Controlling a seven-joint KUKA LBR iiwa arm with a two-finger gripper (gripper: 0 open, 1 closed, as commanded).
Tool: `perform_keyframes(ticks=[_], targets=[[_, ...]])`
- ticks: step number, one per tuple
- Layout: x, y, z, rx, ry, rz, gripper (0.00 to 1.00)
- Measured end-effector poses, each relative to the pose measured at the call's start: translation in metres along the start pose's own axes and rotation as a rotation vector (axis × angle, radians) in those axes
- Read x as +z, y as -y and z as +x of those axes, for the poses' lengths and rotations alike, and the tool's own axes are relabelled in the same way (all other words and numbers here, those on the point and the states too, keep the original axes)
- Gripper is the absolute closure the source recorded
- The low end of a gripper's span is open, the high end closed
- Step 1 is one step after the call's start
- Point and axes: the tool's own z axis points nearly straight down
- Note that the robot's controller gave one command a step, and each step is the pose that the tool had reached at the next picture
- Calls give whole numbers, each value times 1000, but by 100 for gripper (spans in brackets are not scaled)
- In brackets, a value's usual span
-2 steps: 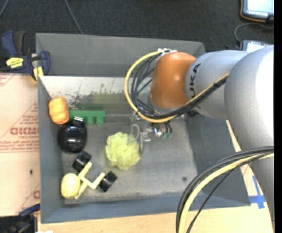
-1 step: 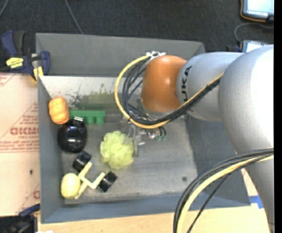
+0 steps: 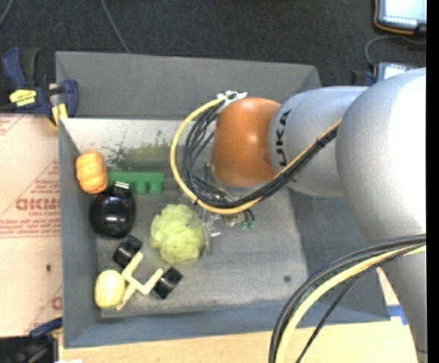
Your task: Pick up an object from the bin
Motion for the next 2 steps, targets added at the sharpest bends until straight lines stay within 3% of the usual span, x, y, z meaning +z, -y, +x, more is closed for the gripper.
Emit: perform_keyframes(ticks=[1, 2], targets=[[3, -32, -9, -177, 3, 2, 0], [4, -54, -10, -335, 3, 1, 100]])
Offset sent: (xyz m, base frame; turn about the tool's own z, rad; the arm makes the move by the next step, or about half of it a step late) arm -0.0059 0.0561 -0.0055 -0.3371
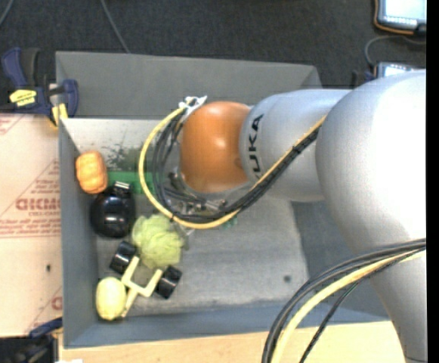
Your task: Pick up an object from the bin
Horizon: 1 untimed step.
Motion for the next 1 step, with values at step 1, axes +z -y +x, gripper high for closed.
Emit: perform_keyframes(ticks=[1], targets=[[0, 0, 0, 0, 0, 0, 100]])
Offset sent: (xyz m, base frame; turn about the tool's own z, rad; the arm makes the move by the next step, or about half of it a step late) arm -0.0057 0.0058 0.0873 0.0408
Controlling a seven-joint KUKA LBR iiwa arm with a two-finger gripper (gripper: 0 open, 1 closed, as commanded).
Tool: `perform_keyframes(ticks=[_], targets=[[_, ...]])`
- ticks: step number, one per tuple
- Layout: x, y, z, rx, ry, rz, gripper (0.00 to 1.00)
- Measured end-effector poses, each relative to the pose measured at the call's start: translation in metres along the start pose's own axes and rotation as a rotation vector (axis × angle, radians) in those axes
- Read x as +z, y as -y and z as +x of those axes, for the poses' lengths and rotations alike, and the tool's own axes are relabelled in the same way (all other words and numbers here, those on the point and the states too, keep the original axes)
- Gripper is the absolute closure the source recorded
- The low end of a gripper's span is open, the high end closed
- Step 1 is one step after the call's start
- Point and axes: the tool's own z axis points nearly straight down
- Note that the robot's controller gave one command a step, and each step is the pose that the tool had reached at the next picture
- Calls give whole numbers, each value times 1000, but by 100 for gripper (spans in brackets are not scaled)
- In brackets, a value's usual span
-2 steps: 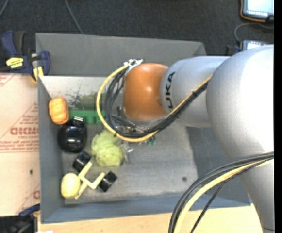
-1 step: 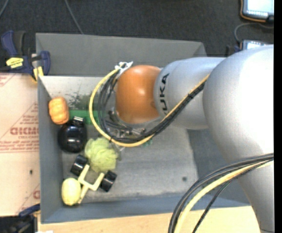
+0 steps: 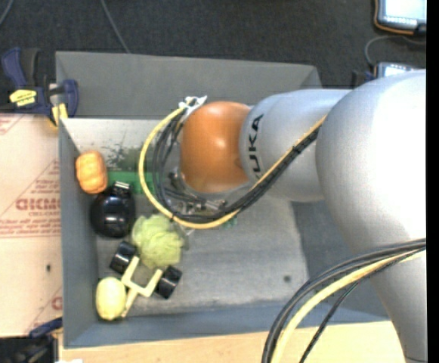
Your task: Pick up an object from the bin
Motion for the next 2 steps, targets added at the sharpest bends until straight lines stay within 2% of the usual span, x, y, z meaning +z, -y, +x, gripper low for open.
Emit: perform_keyframes(ticks=[1, 2], targets=[[-38, -3, 3, 20, -7, -3, 100], [-71, -13, -9, 7, 9, 5, 100]])
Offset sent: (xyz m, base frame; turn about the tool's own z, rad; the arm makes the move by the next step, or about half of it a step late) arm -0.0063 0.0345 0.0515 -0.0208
